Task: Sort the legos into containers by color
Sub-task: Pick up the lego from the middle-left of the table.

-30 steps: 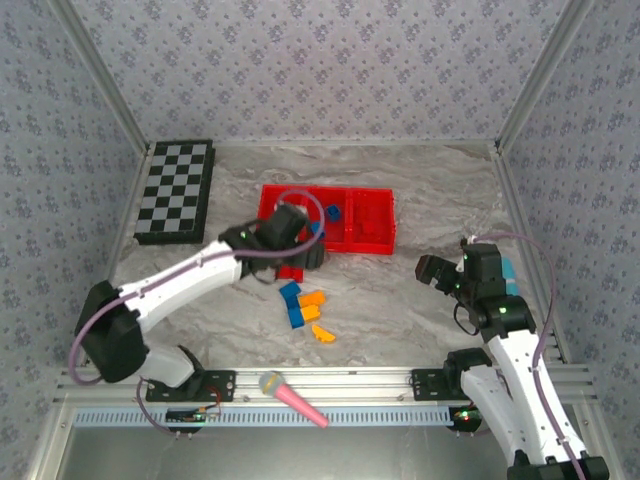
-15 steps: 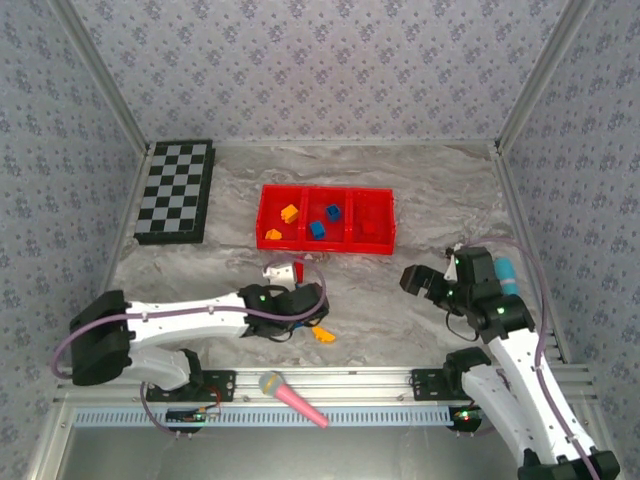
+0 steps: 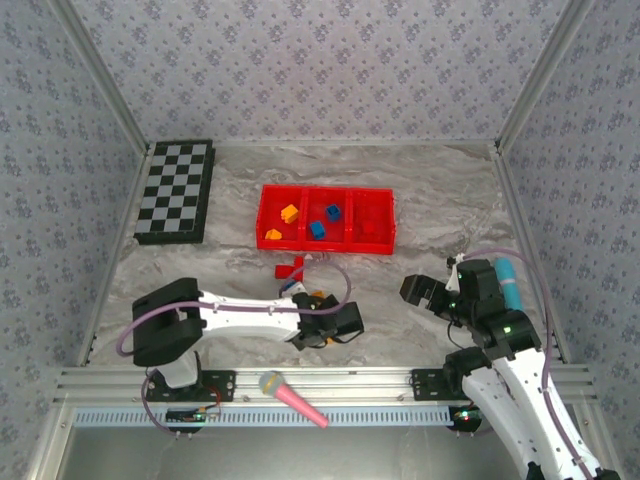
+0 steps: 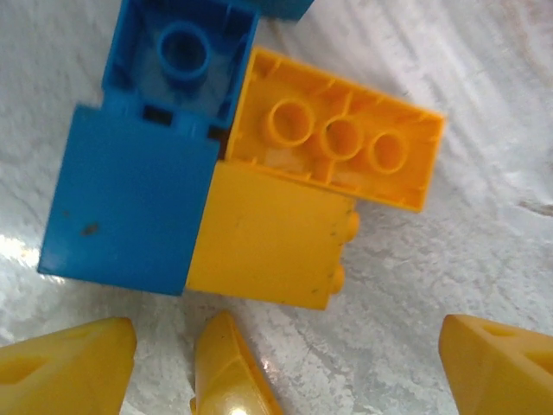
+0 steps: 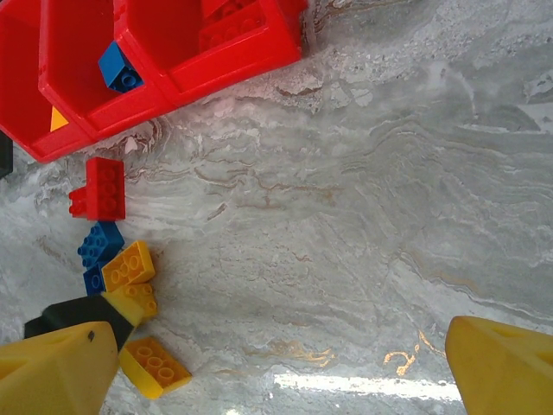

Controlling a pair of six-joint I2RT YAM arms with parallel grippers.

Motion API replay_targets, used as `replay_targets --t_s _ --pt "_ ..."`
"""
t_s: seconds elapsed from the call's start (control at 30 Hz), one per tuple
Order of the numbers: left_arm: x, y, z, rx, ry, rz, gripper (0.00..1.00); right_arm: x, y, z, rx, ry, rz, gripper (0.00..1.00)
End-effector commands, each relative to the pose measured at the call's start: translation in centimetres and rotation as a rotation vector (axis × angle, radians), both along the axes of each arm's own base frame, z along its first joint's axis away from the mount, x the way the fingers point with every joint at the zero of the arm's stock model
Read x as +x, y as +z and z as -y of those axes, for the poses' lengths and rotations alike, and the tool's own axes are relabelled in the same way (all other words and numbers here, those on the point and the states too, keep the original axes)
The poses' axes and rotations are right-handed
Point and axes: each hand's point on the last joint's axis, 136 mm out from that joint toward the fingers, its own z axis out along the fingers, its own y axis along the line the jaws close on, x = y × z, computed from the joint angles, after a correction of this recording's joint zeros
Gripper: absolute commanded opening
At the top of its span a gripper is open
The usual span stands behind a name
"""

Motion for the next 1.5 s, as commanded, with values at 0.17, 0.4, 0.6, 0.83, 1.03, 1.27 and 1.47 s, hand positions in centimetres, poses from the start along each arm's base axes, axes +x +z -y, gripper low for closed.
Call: replay_targets --t_s 0.17,0.4,0.6,0.83,1.03,1.27,1.47 --pt "-1.8 -1.2 1.0 -0.073 0.216 -0.064 0.76 0.2 -0.1 -0.2 0.008 0.005 0.013 1.00" --pt "-2.2 -3.0 2.7 -0.082 0.199 -0.108 0.49 0.4 -0.2 -0.1 0.004 -0.001 0.020 1.00" --pt "-2.2 -4.5 2.7 -0.085 0.187 -0.111 0.22 0.5 -0.2 -0.1 0.003 -0.007 0.023 1.00" --pt "-1.4 -3.3 2.7 -0.080 0.120 -0.070 0.00 0.5 -0.2 0.1 -0.001 -0.019 0.022 1.00" --pt "0.7 2.1 2.7 -0.042 -0.012 0.084 0.00 0.5 0.5 0.6 -0.016 -0.045 0.033 1.00" --pt "4.1 11.0 0.8 0.068 -0.189 0.320 0.00 0.9 1.4 1.4 -0.030 -0.097 0.061 1.00" --pt "9.6 14.6 -4.1 0.227 -0.281 0.358 0.00 1.4 2.1 1.8 -0.033 -0.130 0.086 1.00"
